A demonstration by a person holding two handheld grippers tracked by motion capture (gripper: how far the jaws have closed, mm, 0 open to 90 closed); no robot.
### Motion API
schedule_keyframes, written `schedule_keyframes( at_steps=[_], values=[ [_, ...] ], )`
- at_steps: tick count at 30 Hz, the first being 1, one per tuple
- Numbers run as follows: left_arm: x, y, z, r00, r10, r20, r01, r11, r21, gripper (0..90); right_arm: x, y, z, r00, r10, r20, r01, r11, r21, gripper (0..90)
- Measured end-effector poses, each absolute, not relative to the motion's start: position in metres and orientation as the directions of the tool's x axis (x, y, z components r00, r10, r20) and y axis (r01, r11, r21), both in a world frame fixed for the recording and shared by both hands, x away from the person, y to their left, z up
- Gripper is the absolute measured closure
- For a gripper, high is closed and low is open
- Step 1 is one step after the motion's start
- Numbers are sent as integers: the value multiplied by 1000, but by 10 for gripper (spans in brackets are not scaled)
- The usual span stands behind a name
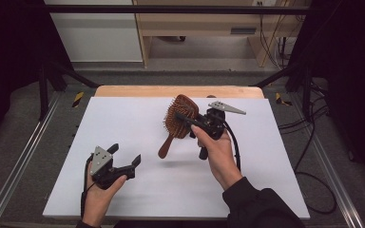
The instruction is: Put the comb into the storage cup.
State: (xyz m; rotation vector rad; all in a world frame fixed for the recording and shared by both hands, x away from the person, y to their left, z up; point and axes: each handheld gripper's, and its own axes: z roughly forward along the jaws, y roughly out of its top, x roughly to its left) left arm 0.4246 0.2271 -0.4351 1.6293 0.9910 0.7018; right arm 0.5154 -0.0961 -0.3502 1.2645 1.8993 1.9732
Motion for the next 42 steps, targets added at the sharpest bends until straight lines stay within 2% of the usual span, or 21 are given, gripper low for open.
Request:
schedule_keyframes(
  at_steps=[4,21,42],
  values=[
    [425,227,-435,508,861,-29,227,-101,969,32,520,-101,-343,-630,615,474,448,-210,869,509],
    [427,230,-436,494,869,-29,230,-99,968,26,537,-105,-324,-612,642,462,435,-215,874,504],
    [428,230,-438,486,874,-10,225,-114,968,24,586,-102,-289,-570,693,442,360,-273,892,503]
  ],
)
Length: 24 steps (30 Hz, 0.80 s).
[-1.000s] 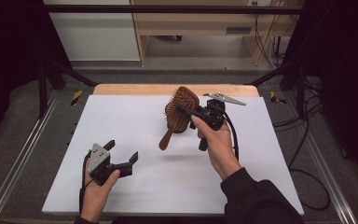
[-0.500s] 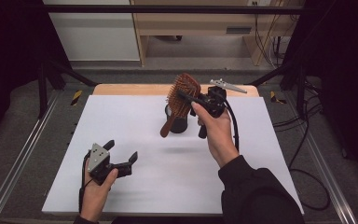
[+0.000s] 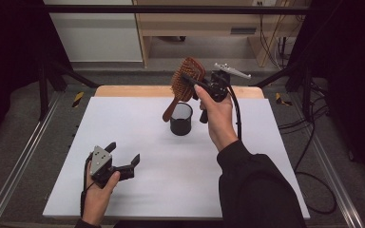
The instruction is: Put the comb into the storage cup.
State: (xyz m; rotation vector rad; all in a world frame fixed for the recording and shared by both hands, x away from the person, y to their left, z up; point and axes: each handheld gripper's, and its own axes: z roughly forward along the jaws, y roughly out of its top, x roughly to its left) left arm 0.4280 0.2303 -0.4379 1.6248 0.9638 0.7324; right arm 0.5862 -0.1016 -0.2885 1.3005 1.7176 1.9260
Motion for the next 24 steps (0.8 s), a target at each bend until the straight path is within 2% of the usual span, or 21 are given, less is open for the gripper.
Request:
schedule_keyframes(
  at_steps=[13,24],
  values=[
    [429,231,-439,493,870,-20,230,-108,967,27,608,-99,-280,-547,736,399,331,-247,911,503],
    [429,232,-438,480,877,-15,218,-103,971,27,612,-104,-279,-533,756,379,314,-239,919,501]
  ],
)
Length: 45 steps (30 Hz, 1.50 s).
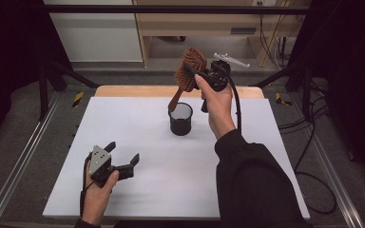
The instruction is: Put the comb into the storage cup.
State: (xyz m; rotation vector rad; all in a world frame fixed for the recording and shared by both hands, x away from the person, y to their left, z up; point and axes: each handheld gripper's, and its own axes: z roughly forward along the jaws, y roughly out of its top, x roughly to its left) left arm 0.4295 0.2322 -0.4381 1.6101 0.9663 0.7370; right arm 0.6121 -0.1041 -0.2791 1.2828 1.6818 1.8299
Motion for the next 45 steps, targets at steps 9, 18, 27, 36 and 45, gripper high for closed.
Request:
schedule_keyframes(
  at_steps=[9,18,27,36,45],
  values=[
    [430,234,-438,478,878,-16,219,-101,970,27,614,-114,-279,-516,777,360,297,-232,926,502],
    [430,234,-439,481,877,-22,220,-97,971,28,616,-119,-280,-505,788,353,297,-225,928,500],
    [430,234,-439,474,880,-27,221,-89,971,27,617,-119,-282,-507,792,339,296,-210,932,500],
    [430,233,-439,478,878,-21,218,-96,971,27,619,-116,-287,-507,799,322,305,-183,935,499],
    [430,232,-440,486,874,-20,221,-100,970,27,620,-111,-294,-515,805,296,321,-139,937,498]
  ],
)
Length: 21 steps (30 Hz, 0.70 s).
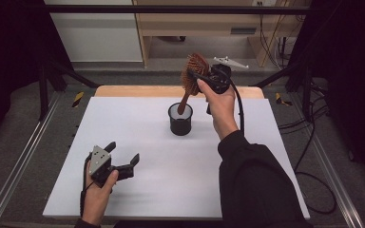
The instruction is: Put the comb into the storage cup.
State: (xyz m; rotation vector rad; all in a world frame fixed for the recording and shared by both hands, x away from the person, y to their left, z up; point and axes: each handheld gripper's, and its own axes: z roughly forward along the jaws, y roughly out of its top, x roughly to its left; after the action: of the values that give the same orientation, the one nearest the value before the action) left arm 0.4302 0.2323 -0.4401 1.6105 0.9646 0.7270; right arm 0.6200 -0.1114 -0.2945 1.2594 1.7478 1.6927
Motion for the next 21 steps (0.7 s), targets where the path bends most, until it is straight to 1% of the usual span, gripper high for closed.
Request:
schedule_keyframes(
  at_steps=[11,21],
  values=[
    [430,232,-441,491,871,-18,222,-105,969,28,621,-110,-304,-516,805,292,352,-111,929,497],
    [430,231,-441,496,868,-18,223,-107,969,27,622,-107,-306,-526,800,289,358,-100,928,497]
  ],
)
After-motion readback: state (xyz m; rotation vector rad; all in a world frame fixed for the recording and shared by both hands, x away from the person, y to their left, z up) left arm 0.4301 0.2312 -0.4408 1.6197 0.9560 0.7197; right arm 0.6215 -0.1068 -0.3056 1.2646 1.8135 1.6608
